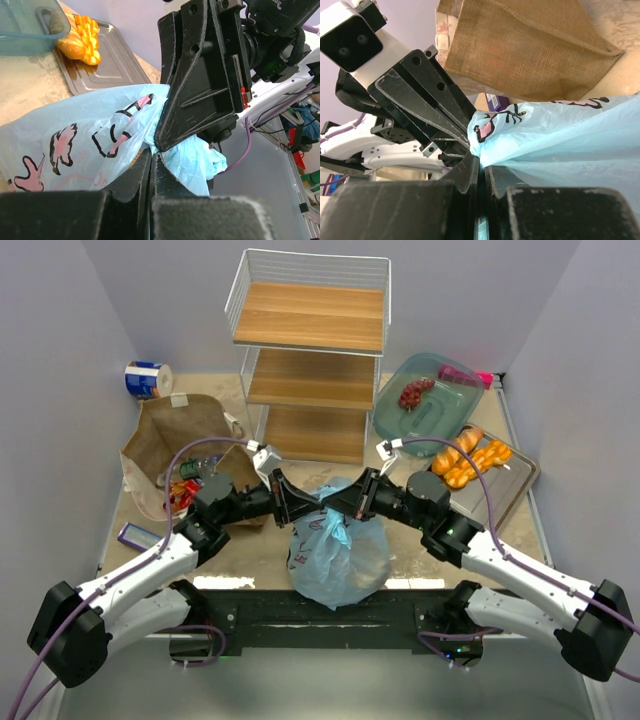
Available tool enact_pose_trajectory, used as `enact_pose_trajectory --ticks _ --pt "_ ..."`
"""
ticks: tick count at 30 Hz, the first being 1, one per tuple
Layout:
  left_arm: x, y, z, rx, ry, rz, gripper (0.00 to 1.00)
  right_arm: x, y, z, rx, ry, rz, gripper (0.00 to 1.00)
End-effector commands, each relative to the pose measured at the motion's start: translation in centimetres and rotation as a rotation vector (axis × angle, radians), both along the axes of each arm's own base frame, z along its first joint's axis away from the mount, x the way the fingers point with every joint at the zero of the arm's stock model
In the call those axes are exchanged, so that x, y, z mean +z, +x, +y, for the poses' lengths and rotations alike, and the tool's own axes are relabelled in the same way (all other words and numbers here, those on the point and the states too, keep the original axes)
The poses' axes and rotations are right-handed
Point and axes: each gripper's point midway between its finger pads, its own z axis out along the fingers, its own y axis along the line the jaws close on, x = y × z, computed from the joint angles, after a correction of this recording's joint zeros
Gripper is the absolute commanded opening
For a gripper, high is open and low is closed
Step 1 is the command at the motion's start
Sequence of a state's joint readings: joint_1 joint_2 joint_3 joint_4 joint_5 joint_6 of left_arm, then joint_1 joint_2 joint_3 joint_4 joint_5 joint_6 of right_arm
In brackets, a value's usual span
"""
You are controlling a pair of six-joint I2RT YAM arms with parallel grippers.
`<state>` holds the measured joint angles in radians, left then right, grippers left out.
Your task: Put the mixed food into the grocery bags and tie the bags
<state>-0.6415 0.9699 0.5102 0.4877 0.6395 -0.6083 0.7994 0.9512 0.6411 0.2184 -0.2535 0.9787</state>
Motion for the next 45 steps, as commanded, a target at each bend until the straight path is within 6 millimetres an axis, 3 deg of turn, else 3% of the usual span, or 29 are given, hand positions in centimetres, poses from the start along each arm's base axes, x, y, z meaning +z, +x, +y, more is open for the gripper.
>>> enact_pose_trajectory --ticks 1,2,4,5,7,8,11,15,24,34,38,42,43,45 --pt "1.0 0.1 -0.1 -0.005 -0.005 -0.030 0.00 2.9 -0.5 0.2 0.047 0.002 -0.072 0.17" --pt "1.0 0.1 -0.2 -0.008 0.001 -0.035 0.00 3.4 -0.7 0.1 0.059 -0.004 -0.081 0.26" --pt "0.7 0.2 -0.1 -0.008 0.020 -0.022 0.00 2.9 -1.2 -0.3 0.067 -0.049 -0.075 0.33" --pt "0.7 0.4 -0.1 -0.005 0.025 -0.026 0.00 3.9 -1.5 -0.7 0.069 -0.043 -0.096 0.42" --pt "0.6 0.6 0.0 0.001 0.035 -0.020 0.00 3.2 -1.9 -1.5 0.063 -0.107 -0.082 0.52" --pt "0.6 0.7 0.0 0.001 0.037 -0.025 0.00 3.9 -2.1 -2.0 0.059 -0.110 -0.097 0.55" --pt "0.6 0.8 0.1 0.006 0.045 -0.021 0.00 3.1 -2.3 -3.1 0.032 -0.178 -0.077 0.63" --pt "0.6 0.9 0.1 0.009 0.048 -0.017 0.00 1.9 -3.2 -3.9 0.056 -0.231 -0.065 0.64" --pt "0.6 1.1 0.2 0.020 0.052 -0.017 0.00 0.5 -5.2 -3.8 0.150 -0.256 -0.009 0.56" --pt "0.8 1.2 0.2 0.022 0.052 -0.024 0.00 -0.6 -6.6 -1.6 0.228 -0.278 0.004 0.57" --pt "0.8 1.2 0.3 0.023 0.057 -0.028 0.00 -0.6 -6.3 -1.5 0.207 -0.280 -0.003 0.44" --pt "0.8 1.2 0.4 0.028 0.060 -0.032 0.00 -0.7 -6.0 -1.9 0.178 -0.287 -0.005 0.20" --pt "0.8 1.2 0.4 0.028 0.061 -0.031 0.00 -0.7 -5.9 -1.9 0.170 -0.287 -0.006 0.09" --pt "1.1 1.1 0.4 0.025 0.056 -0.042 0.00 -1.2 -5.8 -2.0 0.164 -0.301 -0.002 0.01"
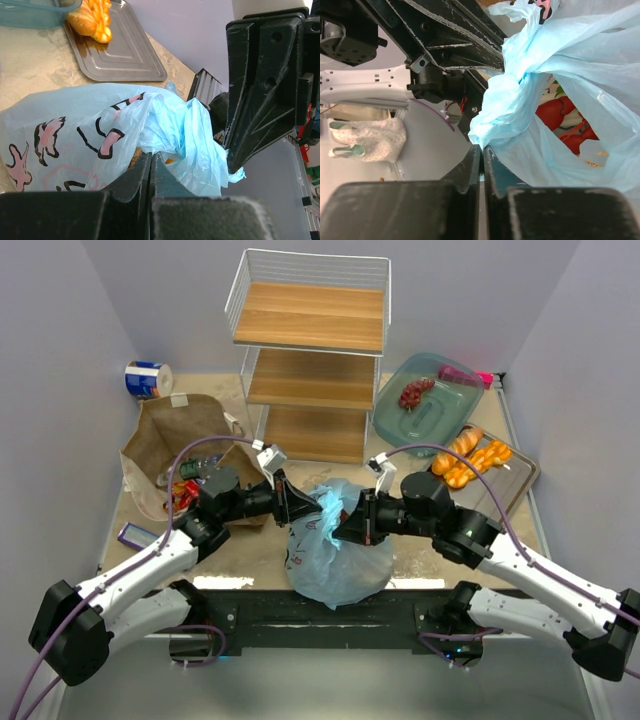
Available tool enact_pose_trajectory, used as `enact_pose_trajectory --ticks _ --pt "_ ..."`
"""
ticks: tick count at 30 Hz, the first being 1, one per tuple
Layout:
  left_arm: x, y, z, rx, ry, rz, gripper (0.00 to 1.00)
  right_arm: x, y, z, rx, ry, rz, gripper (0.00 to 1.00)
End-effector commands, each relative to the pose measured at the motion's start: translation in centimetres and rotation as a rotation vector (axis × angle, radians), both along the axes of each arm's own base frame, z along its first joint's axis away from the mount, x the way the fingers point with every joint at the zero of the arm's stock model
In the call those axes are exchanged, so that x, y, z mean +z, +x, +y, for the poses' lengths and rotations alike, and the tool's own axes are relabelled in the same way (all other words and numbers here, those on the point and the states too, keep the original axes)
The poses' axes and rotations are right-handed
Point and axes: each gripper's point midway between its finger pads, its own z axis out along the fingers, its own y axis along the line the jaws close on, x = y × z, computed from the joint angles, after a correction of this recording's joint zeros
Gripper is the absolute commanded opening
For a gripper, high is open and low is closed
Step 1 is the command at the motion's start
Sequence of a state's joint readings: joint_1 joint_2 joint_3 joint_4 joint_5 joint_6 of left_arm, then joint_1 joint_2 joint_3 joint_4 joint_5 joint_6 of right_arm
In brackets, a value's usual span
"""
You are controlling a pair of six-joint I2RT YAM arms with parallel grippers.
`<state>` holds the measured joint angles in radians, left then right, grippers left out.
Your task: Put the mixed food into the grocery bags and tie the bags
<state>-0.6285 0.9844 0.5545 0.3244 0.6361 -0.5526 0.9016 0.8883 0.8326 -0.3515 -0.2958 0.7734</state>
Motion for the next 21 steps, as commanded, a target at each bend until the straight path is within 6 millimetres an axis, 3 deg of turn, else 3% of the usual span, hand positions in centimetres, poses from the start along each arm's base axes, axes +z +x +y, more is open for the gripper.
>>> enact_pose_trajectory --ticks 1,6,7,9,10,12,16,21 --pt "3.6 0.5 0.2 0.006 -0.044 -0.119 0.00 0.8 0.5 -0.3 -0.031 0.009 -0.041 0.00" --pt "6.0 1.0 1.5 0.074 -0.058 -0.158 0.00 0.1 4.0 -3.7 -0.235 -0.147 -0.122 0.00" --pt "7.1 1.3 2.0 0.096 -0.070 -0.178 0.00 1.2 4.6 -4.0 -0.262 -0.163 -0.150 0.00" --pt "8.4 1.7 2.7 0.124 -0.087 -0.199 0.00 1.1 6.5 -6.5 -0.376 -0.282 -0.208 0.00" --pt "8.9 1.7 3.0 0.134 -0.097 -0.210 0.00 2.4 7.2 -7.2 -0.422 -0.297 -0.245 0.00" --pt "9.8 2.1 3.6 0.157 -0.107 -0.228 0.00 2.5 8.6 -9.6 -0.519 -0.405 -0.293 0.00" --pt "9.8 3.3 4.8 0.221 -0.084 -0.239 0.00 4.7 9.8 -12.3 -0.639 -0.467 -0.369 0.00" --pt "8.8 5.4 7.0 0.358 -0.062 -0.235 0.00 3.1 10.7 -15.3 -0.749 -0.608 -0.410 0.00"
